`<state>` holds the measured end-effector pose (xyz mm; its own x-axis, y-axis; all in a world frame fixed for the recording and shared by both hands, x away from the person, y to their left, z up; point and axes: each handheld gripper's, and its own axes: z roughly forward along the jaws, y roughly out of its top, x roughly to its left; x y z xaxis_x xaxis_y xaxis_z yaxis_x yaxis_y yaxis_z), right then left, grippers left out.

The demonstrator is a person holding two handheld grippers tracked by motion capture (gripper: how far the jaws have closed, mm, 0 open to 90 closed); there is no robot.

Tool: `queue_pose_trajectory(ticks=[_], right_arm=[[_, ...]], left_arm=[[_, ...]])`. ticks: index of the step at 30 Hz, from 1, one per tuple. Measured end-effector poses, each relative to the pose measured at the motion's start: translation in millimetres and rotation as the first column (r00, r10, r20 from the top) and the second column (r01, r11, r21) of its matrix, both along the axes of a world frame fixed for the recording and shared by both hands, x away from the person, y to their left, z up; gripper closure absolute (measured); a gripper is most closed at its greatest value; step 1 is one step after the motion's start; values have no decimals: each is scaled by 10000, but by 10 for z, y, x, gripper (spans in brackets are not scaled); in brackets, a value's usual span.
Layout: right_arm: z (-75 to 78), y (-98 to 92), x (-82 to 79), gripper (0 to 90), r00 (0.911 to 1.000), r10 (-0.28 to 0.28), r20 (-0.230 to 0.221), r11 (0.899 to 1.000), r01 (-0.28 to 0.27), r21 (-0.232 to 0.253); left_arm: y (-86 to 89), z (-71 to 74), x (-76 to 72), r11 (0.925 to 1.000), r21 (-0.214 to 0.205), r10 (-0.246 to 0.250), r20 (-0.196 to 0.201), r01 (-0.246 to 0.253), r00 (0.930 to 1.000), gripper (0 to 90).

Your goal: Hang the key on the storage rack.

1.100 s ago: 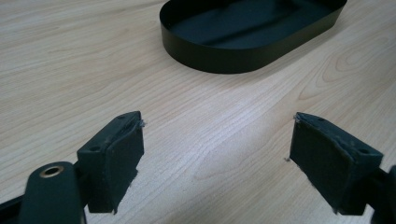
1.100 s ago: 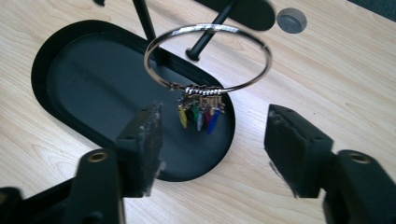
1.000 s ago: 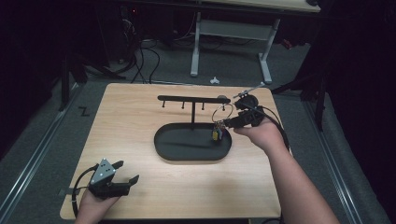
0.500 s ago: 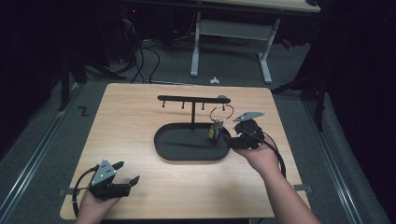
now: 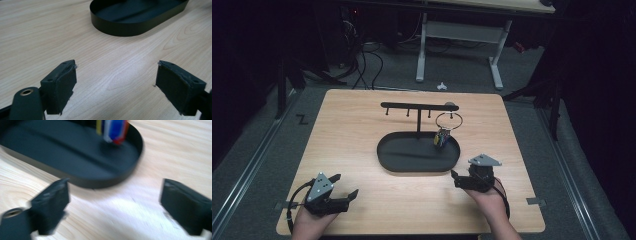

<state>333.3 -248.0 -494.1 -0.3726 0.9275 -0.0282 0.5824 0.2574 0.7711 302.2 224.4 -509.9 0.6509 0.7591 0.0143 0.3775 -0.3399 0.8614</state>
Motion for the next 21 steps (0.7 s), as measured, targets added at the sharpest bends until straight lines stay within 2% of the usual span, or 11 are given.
queue_pose_trajectory(ticks=[1, 2, 4, 6, 7, 8, 9, 10, 15, 16, 21], right_arm=[[-35, -24, -44, 9, 9998, -167, 109, 9998, 168, -52], [-80, -62, -121, 11, 9983, -362, 449, 9993, 365, -68], [-177, -179, -312, 30, 9864, -632, 1518, 9980, 622, 117], [-116, -322, -342, 30, 9921, -232, 1235, 9997, 239, -38], [-97, -413, -351, 29, 9881, -405, 1486, 9988, 441, -213], [-98, -520, -362, 30, 9831, -845, 1626, 9961, 873, -107], [-98, -520, -362, 30, 9831, -845, 1626, 9961, 873, -107], [-143, -630, -374, 28, 9834, -1236, 1328, 9923, 1216, 233], [-235, -656, -376, 28, 9885, -1285, 797, 9914, 1262, 334], [-262, -623, -384, 31, 9908, -1200, 619, 9927, 1194, 145], [-255, -571, -410, 32, 9905, -1146, 757, 9930, 1163, -185]], left_arm=[[0, 5, -3, 10000, -31, 70, 64, -70, 10000, 166], [2, 8, -4, 9999, -50, 129, 75, -129, 9999, 163], [1, 7, 18, 9996, -105, 277, 69, -276, 9996, 156], [1, -1, 48, 9992, -59, 406, 28, -406, 9992, 156], [9, -12, 72, 9985, -111, 530, -29, -531, 9986, 155], [18, -16, 84, 9982, -157, 581, -98, -582, 9983, 154], [18, -16, 84, 9982, -157, 581, -98, -582, 9983, 154], [25, -20, 103, 9969, -292, 725, -127, -729, 9973, 154], [-26, -5, 112, 9974, -258, 680, 75, -677, 9977, 154], [-49, 6, 124, 9978, -329, 584, 140, -579, 9982, 154], [-61, -6, 151, 9993, -204, 307, -45, -307, 9995, 154]])
